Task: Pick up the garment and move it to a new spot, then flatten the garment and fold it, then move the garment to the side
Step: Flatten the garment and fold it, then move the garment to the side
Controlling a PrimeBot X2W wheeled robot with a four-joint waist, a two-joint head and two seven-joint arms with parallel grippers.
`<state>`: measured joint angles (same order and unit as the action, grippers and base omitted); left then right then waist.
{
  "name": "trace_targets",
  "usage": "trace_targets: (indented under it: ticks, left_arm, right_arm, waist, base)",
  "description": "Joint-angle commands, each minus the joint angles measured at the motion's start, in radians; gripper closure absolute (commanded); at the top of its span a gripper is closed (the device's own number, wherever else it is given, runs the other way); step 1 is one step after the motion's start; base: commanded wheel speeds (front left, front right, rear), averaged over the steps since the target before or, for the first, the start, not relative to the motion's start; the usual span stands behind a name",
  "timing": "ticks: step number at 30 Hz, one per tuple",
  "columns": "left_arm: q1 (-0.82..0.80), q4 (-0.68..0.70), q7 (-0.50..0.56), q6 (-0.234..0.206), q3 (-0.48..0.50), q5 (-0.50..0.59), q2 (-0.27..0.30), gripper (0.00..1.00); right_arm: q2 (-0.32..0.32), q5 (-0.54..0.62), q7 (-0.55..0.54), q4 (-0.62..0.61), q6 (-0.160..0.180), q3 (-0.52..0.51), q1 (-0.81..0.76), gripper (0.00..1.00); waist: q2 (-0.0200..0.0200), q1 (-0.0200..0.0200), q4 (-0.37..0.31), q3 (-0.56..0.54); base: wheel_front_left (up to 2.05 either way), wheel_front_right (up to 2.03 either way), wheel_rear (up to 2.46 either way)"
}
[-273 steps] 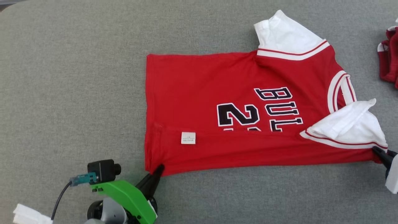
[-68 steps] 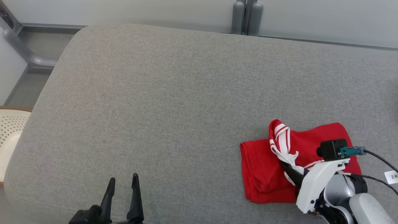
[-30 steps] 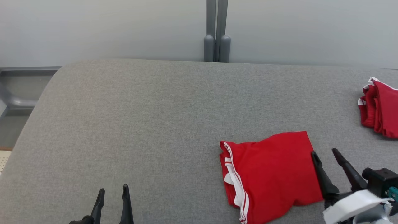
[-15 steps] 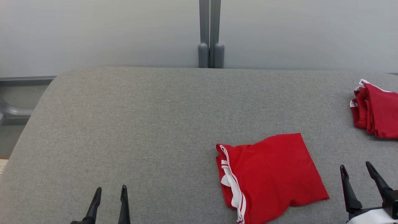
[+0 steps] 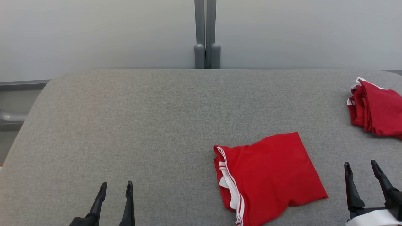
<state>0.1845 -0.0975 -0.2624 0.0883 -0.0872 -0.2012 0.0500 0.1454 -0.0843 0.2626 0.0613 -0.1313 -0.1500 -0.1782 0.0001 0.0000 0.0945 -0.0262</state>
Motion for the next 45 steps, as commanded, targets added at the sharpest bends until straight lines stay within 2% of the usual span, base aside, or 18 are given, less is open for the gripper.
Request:
trace_targets:
  ticks: [1, 7, 9, 13, 15, 19, 21, 23, 26, 31, 32, 33, 36, 40, 45]
  left_arm:
    - [-0.012, -0.001, -0.003, 0.005, 0.004, -0.004, 0.002, 0.0]
    - [-0.012, -0.007, -0.003, 0.006, 0.001, -0.005, 0.002, 0.0]
    - [-0.016, -0.008, -0.003, 0.007, 0.0, -0.006, 0.002, 0.0]
    - [-0.025, -0.01, -0.003, 0.008, -0.003, -0.007, 0.002, 0.0]
    - [-0.034, -0.01, -0.003, 0.01, -0.007, -0.006, 0.002, 0.0]
    - [-0.051, -0.027, -0.003, 0.014, -0.016, -0.018, 0.002, 0.0]
    - [-0.063, -0.035, -0.003, 0.016, -0.029, -0.022, 0.002, 0.0]
    - [-0.071, -0.043, -0.003, 0.014, -0.035, -0.027, 0.002, 0.0]
    - [-0.085, -0.046, -0.003, 0.008, -0.041, -0.039, 0.002, 0.0]
    - [-0.1, -0.048, -0.003, 0.004, -0.051, -0.051, 0.002, 0.0]
    - [-0.099, -0.048, -0.003, 0.004, -0.052, -0.051, 0.002, 0.0]
    - [-0.099, -0.048, -0.003, 0.002, -0.052, -0.051, 0.002, 0.0]
    - [-0.101, -0.04, -0.003, -0.001, -0.048, -0.055, 0.002, 0.0]
    - [-0.114, -0.031, -0.003, 0.004, -0.046, -0.057, 0.002, 0.0]
    - [-0.143, -0.027, -0.003, 0.01, -0.06, -0.066, 0.002, 0.0]
  right_arm:
    - [0.004, 0.002, 0.002, -0.001, 0.001, 0.0, -0.003, 0.0]
    - [0.008, -0.002, 0.003, -0.004, 0.001, 0.001, 0.015, 0.0]
    - [0.008, -0.029, 0.002, 0.015, 0.001, 0.01, 0.019, 0.0]
    - [0.055, -0.127, 0.002, 0.093, 0.001, 0.065, 0.089, 0.0]
    - [0.094, -0.205, -0.081, 0.151, 0.001, 0.127, 0.15, 0.0]
    - [0.194, -0.33, -0.348, 0.218, 0.001, 0.264, 0.289, 0.0]
    - [0.218, -0.382, -0.456, 0.257, 0.001, 0.321, 0.345, 0.0]
    - [0.245, -0.402, -0.521, 0.291, 0.001, 0.353, 0.385, 0.0]
    - [0.25, -0.435, -0.582, 0.343, 0.001, 0.385, 0.424, 0.0]
    - [0.241, -0.476, -0.6, 0.424, 0.001, 0.442, 0.465, 0.0]
    - [0.238, -0.492, -0.597, 0.432, 0.001, 0.454, 0.471, 0.52]
    - [0.24, -0.51, -0.584, 0.434, 0.001, 0.467, 0.48, 1.0]
    - [0.272, -0.545, -0.54, 0.414, 0.001, 0.485, 0.528, 1.0]
    - [0.314, -0.564, -0.485, 0.394, 0.001, 0.462, 0.635, 1.0]
    - [0.375, -0.544, -0.507, 0.381, 0.001, 0.421, 0.794, 1.0]
  waist:
    - [-0.0001, 0.0, -0.007, 0.001]
    - [-0.0001, 0.0, -0.011, 0.005]
    - [-0.0001, 0.0, -0.009, 0.009]
    - [-0.0001, 0.0, -0.011, 0.031]
    - [-0.0001, 0.0, -0.011, 0.055]
    - [-0.0001, 0.0, -0.015, 0.103]
    - [-0.0001, 0.0, -0.007, 0.12]
    - [-0.0001, 0.0, 0.007, 0.129]
    - [-0.0001, 0.0, 0.027, 0.14]
    - [-0.0001, 0.0, 0.046, 0.146]
    - [-0.0001, 0.0, 0.048, 0.146]
    - [-0.0001, 0.0, 0.05, 0.145]
    - [-0.0001, 0.0, 0.045, 0.153]
    - [-0.0001, 0.0, 0.021, 0.174]
    - [-0.0001, 0.0, -0.008, 0.218]
  base:
    - [0.0, 0.0, 0.0]
    - [0.0, 0.0, 0.0]
    - [0.0, 0.0, 0.0]
    - [0.0, 0.0, 0.0]
    - [0.0, 0.0, 0.0]
    - [0.0, 0.0, 0.0]
    - [0.0, 0.0, 0.0]
    - [0.0, 0.0, 0.0]
    - [0.0, 0.0, 0.0]
    - [0.0, 0.0, 0.0]
    - [0.0, 0.0, 0.0]
    - [0.0, 0.0, 0.0]
    - [0.0, 0.0, 0.0]
    - [0.0, 0.0, 0.0]
    - [0.0, 0.0, 0.0]
